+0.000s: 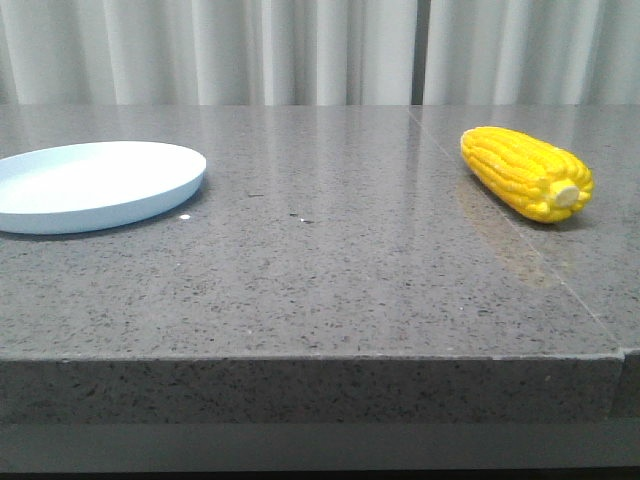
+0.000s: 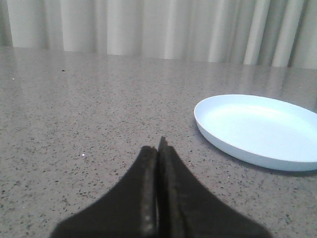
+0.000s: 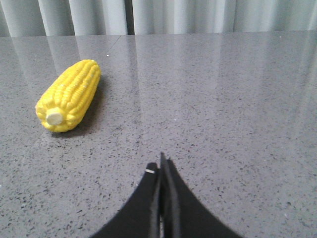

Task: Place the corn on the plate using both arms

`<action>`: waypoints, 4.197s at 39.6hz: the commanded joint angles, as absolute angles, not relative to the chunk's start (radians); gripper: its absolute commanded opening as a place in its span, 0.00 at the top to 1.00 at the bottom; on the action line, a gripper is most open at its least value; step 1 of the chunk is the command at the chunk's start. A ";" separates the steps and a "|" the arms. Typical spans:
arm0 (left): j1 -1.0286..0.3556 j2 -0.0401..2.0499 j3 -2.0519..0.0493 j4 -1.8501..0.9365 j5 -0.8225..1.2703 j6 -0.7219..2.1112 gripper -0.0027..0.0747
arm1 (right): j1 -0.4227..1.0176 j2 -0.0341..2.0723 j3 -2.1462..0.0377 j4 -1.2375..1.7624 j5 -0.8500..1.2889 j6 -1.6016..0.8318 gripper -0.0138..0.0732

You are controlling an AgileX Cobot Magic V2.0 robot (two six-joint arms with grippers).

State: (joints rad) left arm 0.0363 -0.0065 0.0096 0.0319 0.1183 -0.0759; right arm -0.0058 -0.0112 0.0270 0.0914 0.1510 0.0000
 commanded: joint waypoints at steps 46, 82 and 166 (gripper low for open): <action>0.036 0.349 -0.453 0.062 0.116 -0.080 0.98 | -0.012 0.417 -0.514 0.134 0.230 -0.009 0.86; -0.038 0.648 -0.577 0.036 0.097 -0.080 0.10 | -0.012 0.417 -0.513 0.134 0.229 -0.009 0.25; -0.157 1.563 -1.297 -0.295 0.822 0.033 0.99 | -0.012 0.417 -0.512 0.134 0.229 -0.009 0.25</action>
State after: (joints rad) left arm -0.1403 1.6087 -1.2465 -0.1797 0.8327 -0.0124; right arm -0.0058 0.4062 -0.4782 0.1297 0.3177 0.0000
